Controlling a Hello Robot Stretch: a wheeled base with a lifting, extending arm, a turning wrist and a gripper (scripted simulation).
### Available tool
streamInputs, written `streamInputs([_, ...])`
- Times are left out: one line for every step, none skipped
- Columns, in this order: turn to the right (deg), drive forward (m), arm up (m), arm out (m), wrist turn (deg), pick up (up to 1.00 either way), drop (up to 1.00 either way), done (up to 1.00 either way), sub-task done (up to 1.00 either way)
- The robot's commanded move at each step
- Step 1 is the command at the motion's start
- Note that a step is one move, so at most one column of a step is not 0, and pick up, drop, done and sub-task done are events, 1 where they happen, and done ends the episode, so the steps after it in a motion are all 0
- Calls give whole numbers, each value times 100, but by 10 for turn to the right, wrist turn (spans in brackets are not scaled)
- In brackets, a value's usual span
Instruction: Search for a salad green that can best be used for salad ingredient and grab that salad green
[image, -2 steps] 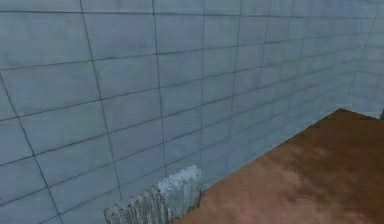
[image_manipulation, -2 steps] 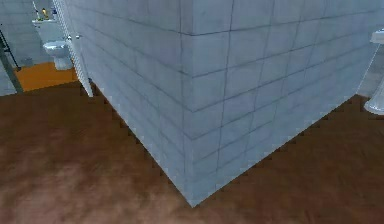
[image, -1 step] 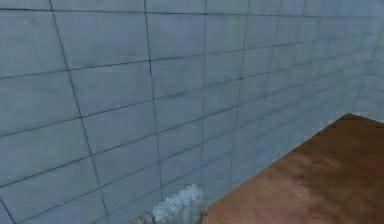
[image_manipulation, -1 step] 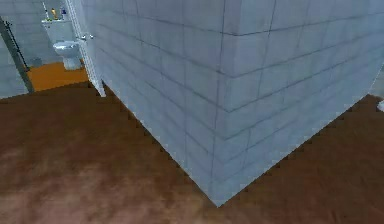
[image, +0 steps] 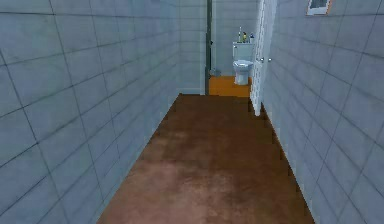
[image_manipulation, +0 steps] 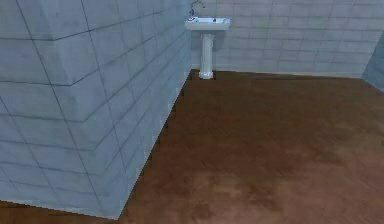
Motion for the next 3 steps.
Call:
streamInputs([90, 0, 0, 0, 0, 0, 0, 0, 0])
streamInputs([0, 100, 0, 0, 0, 0, 0, 0, 0])
streamInputs([30, 0, 0, 0, 0, 0, 0, 0, 0])
